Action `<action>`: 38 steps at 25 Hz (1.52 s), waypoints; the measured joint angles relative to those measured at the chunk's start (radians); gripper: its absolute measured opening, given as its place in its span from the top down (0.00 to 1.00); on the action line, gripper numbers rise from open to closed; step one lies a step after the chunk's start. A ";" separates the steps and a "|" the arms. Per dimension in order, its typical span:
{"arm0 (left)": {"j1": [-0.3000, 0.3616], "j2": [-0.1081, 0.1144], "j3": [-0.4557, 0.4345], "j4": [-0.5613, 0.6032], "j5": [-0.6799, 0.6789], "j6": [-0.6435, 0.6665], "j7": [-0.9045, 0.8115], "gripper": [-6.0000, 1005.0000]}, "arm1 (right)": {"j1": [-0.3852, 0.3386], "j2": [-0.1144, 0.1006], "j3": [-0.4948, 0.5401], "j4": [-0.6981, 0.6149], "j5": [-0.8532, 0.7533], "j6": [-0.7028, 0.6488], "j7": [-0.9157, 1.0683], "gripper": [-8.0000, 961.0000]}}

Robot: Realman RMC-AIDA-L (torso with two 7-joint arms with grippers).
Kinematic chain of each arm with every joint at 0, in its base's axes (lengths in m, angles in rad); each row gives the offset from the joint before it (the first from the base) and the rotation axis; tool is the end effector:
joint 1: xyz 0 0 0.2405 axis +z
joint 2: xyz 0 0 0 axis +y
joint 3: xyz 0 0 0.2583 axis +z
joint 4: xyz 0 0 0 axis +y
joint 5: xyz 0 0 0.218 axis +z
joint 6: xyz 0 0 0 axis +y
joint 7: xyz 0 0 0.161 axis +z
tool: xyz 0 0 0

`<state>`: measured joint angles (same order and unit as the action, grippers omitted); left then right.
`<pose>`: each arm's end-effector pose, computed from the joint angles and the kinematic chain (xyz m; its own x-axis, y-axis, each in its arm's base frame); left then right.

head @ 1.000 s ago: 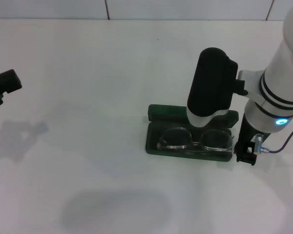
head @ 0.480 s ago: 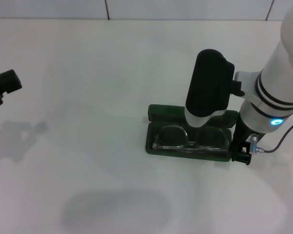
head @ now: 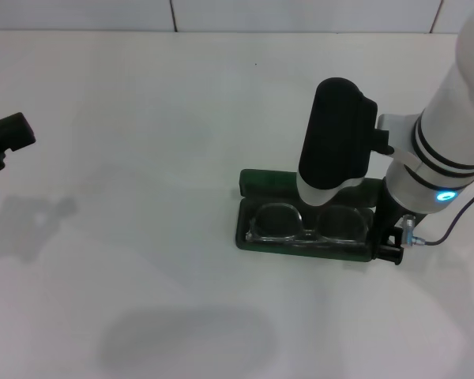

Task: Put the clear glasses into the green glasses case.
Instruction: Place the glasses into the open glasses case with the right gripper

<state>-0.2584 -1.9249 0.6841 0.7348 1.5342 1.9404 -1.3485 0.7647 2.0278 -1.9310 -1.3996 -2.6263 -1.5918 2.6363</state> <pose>-0.2879 0.2691 0.1030 0.6246 0.1238 0.7711 0.4061 -0.8948 -0.1853 0.1334 0.3326 -0.0765 0.7528 -0.2347 0.6150 -0.0695 -0.9574 -0.2804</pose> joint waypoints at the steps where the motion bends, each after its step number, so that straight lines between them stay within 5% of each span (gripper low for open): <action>1: 0.000 0.000 0.000 0.000 0.000 0.000 0.000 0.95 | -0.002 0.000 -0.001 -0.007 0.000 -0.002 0.001 0.99; 38: 0.007 -0.003 0.000 -0.001 -0.006 0.000 -0.001 0.95 | -0.014 0.000 -0.007 0.009 0.020 0.047 -0.030 0.99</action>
<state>-0.2514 -1.9278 0.6842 0.7336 1.5285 1.9404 -1.3499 0.7505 2.0279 -1.9383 -1.3904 -2.6060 -1.5444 2.6065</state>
